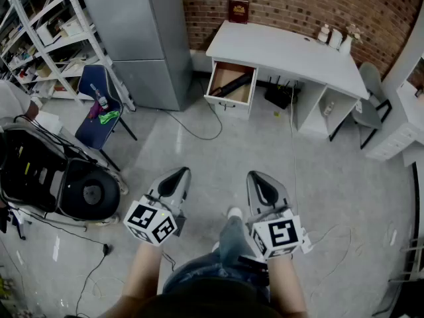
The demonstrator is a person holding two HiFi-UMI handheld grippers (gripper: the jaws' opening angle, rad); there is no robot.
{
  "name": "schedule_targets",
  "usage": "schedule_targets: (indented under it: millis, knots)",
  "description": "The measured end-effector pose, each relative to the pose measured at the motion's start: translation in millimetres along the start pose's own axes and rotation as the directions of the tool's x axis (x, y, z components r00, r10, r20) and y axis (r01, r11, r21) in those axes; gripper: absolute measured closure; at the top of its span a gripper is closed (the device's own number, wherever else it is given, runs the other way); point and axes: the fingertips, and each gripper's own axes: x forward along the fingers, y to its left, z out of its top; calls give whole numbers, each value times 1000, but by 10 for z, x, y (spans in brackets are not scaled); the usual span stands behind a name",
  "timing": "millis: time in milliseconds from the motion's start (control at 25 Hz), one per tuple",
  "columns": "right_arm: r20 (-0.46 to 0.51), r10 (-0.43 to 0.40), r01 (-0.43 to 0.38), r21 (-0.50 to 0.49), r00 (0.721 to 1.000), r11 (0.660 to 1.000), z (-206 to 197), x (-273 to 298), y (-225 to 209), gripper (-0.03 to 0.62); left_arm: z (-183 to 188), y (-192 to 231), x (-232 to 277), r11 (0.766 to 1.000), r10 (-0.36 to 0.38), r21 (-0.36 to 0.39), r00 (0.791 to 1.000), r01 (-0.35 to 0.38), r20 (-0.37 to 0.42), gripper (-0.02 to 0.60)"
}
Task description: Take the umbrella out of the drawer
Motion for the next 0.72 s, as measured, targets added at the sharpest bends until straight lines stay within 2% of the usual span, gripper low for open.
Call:
schedule_targets:
  millis: [320,720]
  knots:
    - [-28,21,-22,-23,999,999,14,501,-97,603,203,370,320,999,40,27,998,-41,43,584]
    - [-14,-22,22,-2,1000,1000,37,1607,-588,603,411,1100,1222,999,7,35,1000,-8,20,584]
